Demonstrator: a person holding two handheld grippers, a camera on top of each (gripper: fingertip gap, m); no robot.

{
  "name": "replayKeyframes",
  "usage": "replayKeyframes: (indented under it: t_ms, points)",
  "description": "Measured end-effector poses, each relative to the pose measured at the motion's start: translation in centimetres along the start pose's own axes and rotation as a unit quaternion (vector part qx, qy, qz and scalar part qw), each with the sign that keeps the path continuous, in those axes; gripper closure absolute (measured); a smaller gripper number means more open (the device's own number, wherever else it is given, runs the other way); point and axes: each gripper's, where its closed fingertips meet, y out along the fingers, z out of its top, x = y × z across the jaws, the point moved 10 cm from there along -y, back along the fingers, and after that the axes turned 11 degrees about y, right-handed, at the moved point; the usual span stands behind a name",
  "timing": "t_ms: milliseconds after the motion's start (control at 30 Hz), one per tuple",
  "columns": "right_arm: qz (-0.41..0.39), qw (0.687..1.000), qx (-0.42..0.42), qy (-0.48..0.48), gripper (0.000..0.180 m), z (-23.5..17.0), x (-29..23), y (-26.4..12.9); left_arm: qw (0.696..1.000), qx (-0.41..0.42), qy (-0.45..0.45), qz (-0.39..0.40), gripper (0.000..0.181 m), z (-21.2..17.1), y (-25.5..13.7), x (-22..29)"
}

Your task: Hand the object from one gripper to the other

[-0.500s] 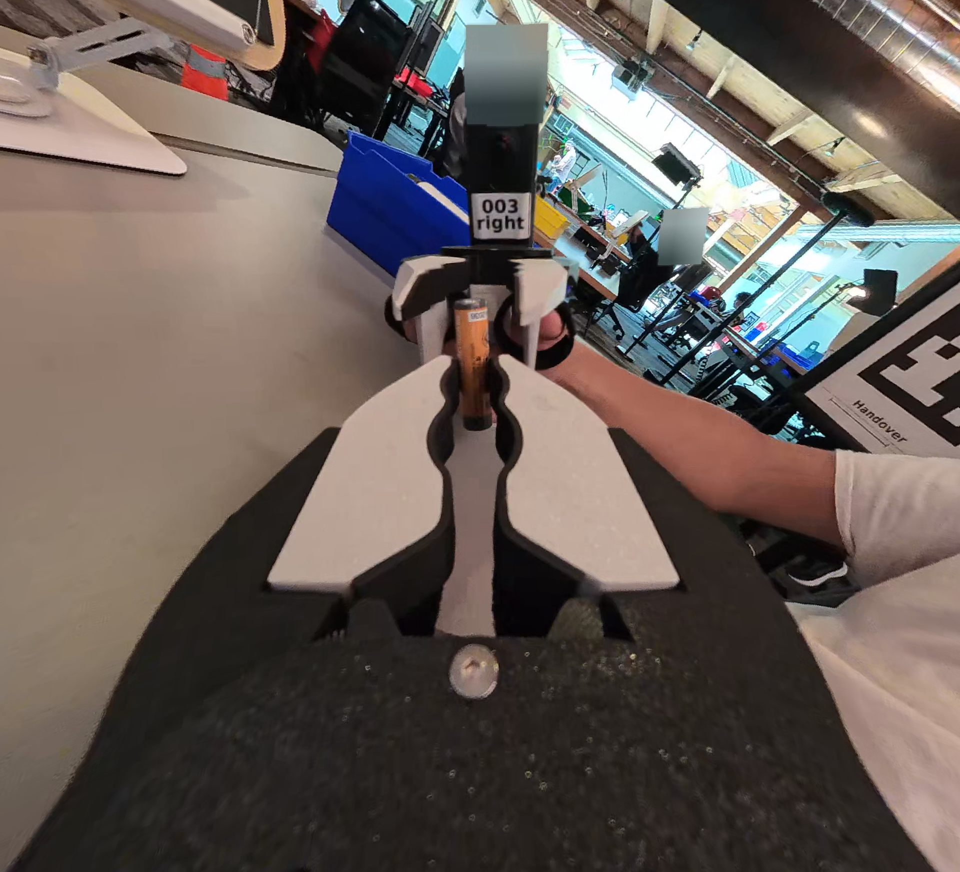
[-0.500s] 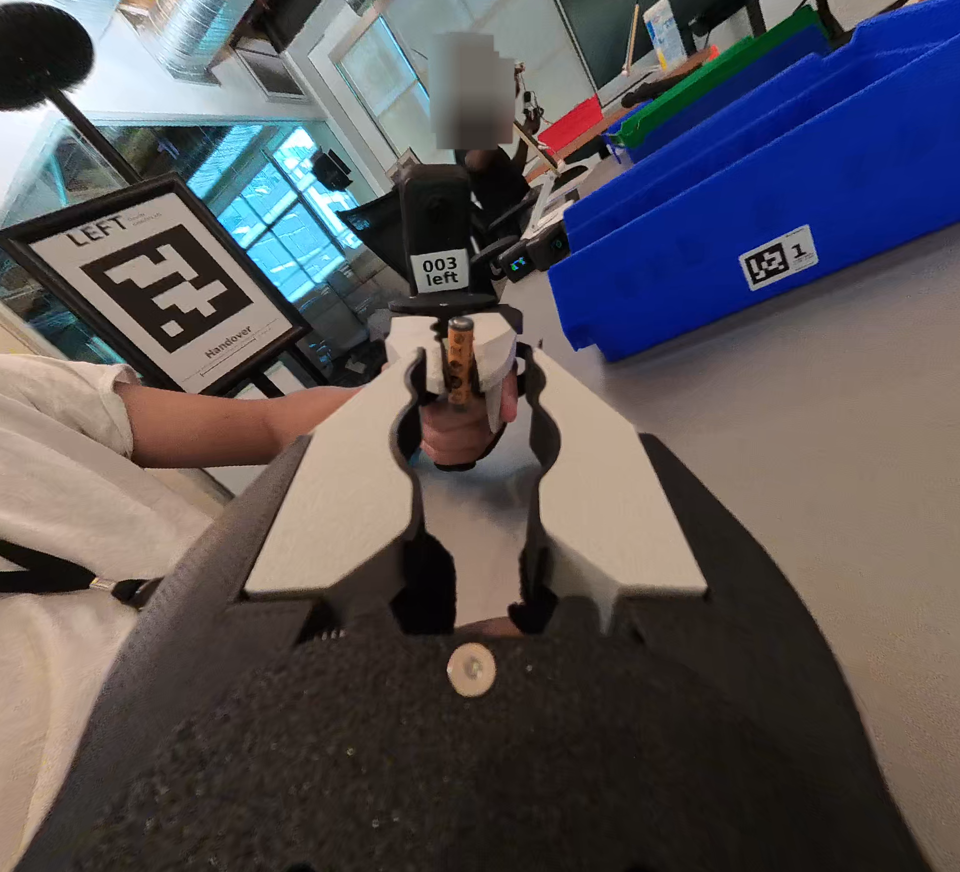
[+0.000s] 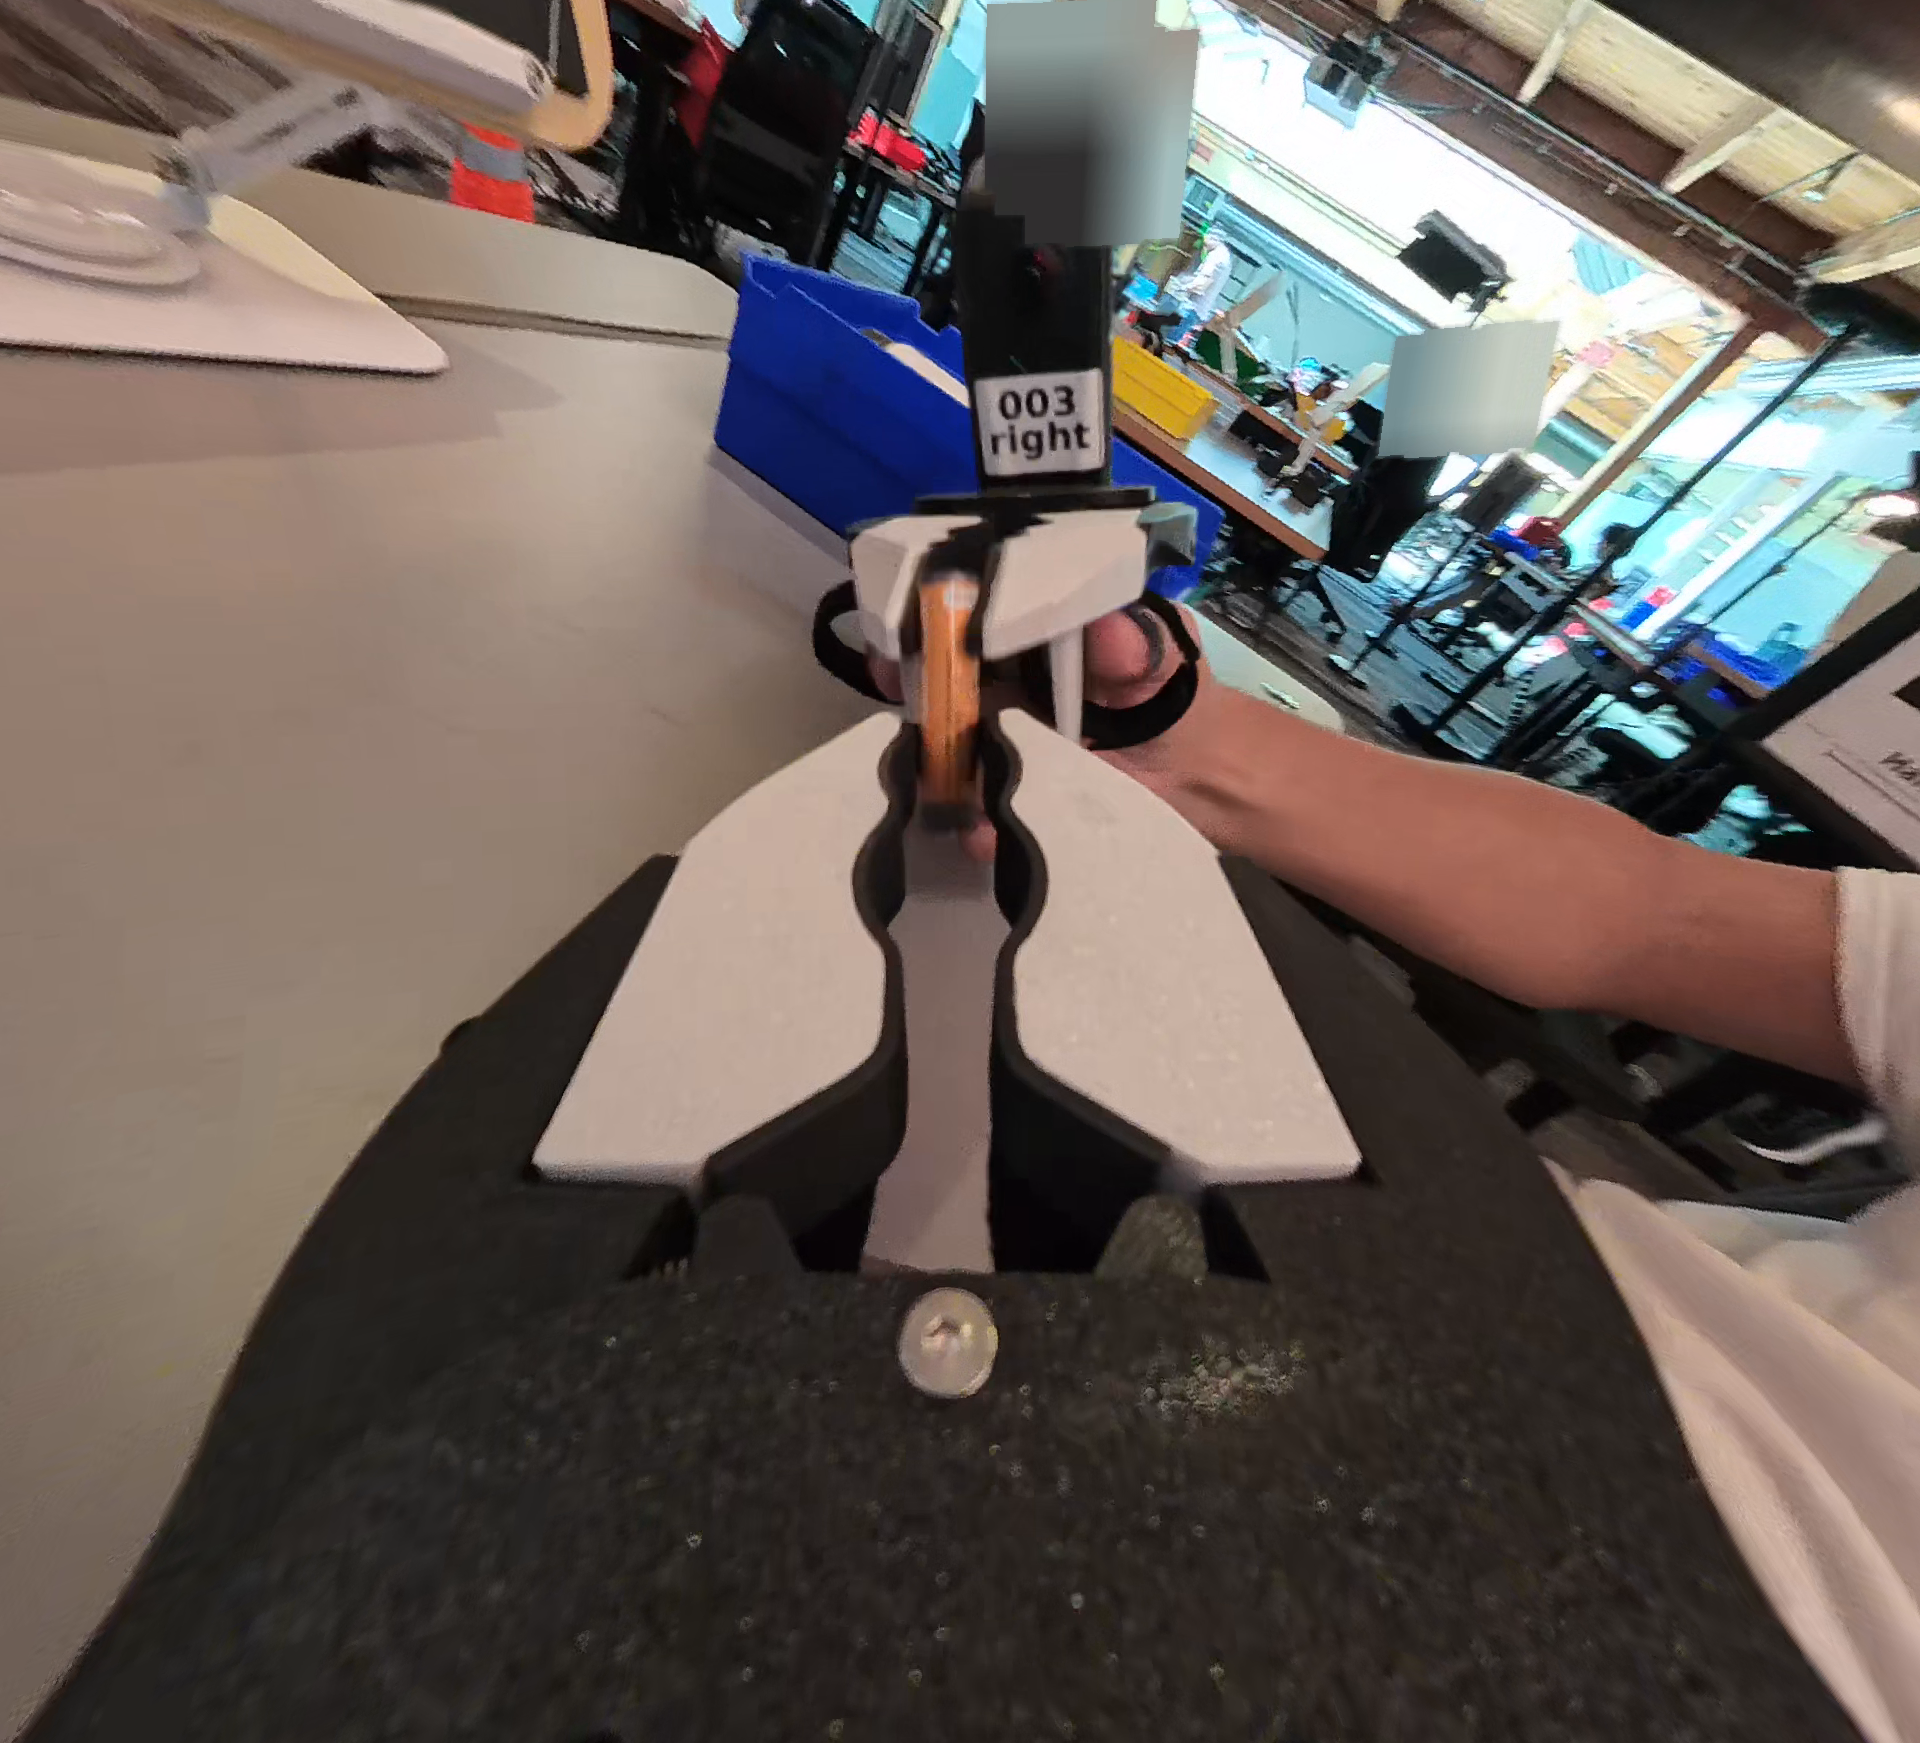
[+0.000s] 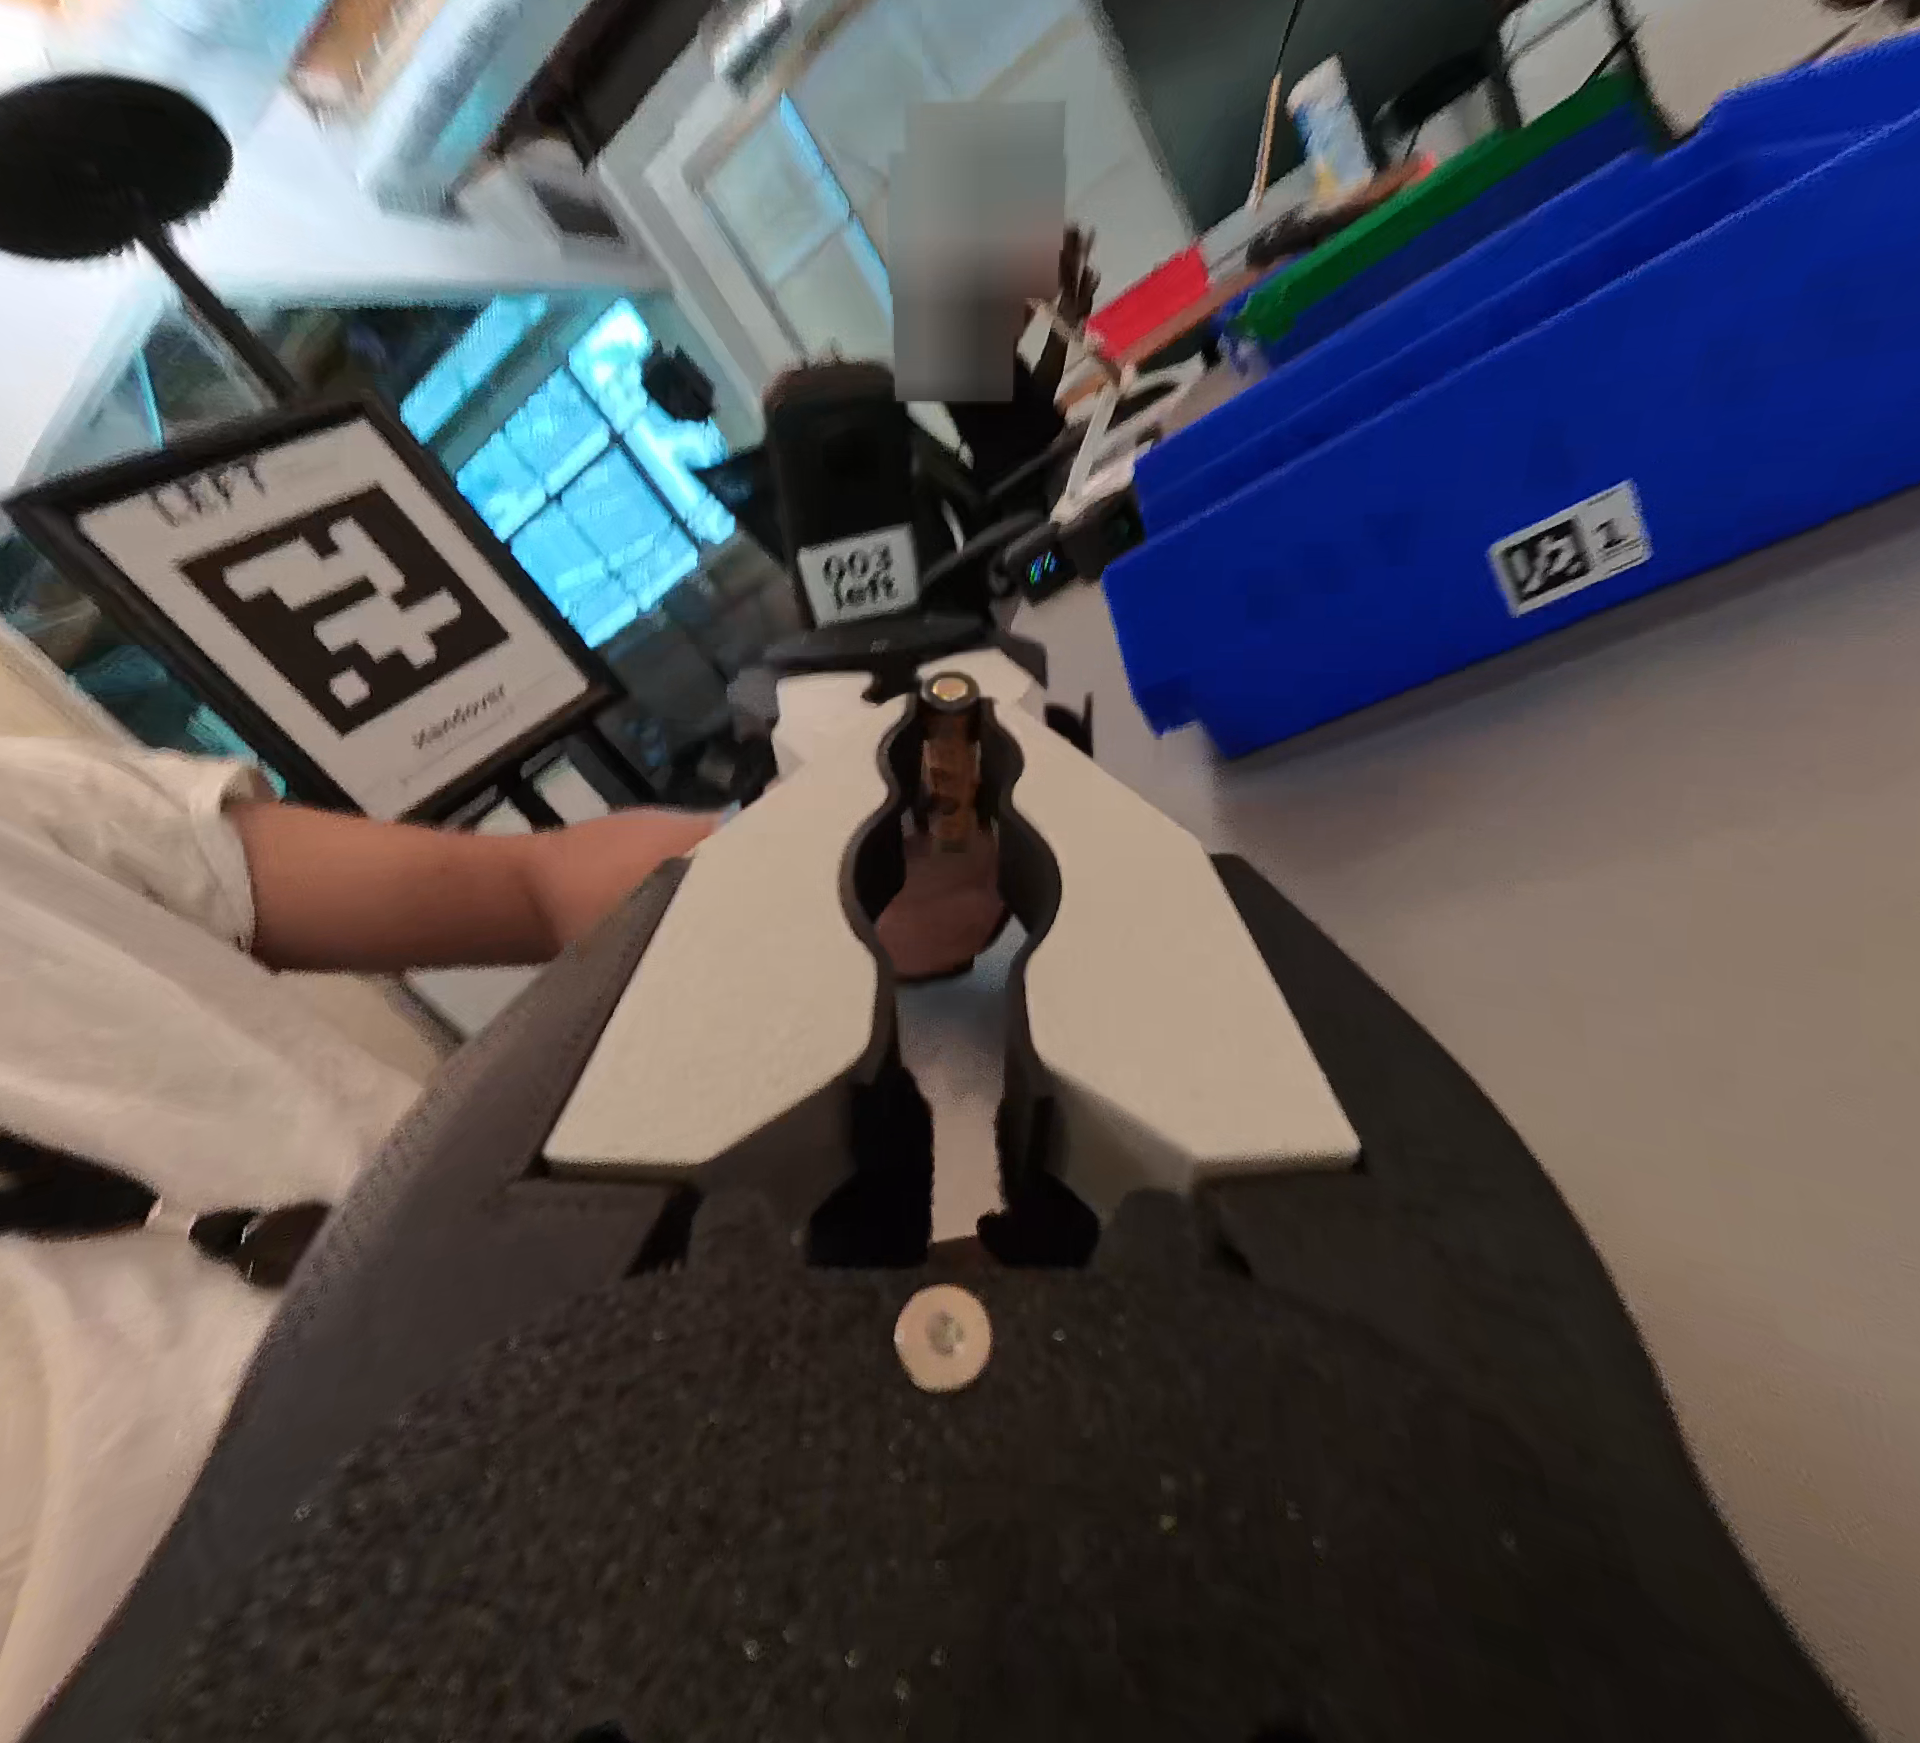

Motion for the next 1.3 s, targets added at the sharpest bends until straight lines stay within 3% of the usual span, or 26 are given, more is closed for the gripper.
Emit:
replayKeyframes:
  t_ms: [133,233,367,467,667,767,1100,1300]
  points:
    - [0.000,0.986,0.150,0.075,0.171,1.4,0.5,-1.2,0.984,0.009,0.134,0.121,0.151,0.6,-0.6,0.5]
    - [0.005,0.954,0.233,0.191,0.170,1.3,0.7,-1.3,0.933,-0.027,0.281,0.224,0.143,1.0,-0.4,1.7]
    - [-0.018,0.930,0.250,0.269,0.170,0.2,0.9,-0.7,0.839,-0.060,0.437,0.318,0.138,0.8,0.2,2.9]
    - [0.003,0.919,0.235,0.315,0.170,-0.5,1.0,0.2,0.807,-0.069,0.493,0.317,0.142,0.4,0.7,3.5]
    - [0.019,0.919,0.206,0.336,0.171,-1.2,0.7,1.6,0.799,-0.063,0.501,0.327,0.154,0.4,0.8,3.5]
    - [0.033,0.917,0.200,0.345,0.170,-1.3,0.7,1.8,0.805,-0.060,0.491,0.328,0.170,0.5,0.5,3.2]
    - [0.026,0.930,0.187,0.317,0.169,-1.1,0.9,1.6,0.813,-0.066,0.485,0.316,0.171,0.6,0.4,3.2]
    - [-0.056,0.971,0.143,0.183,0.131,0.8,0.4,0.5,0.814,-0.073,0.483,0.314,0.171,0.5,0.4,3.2]
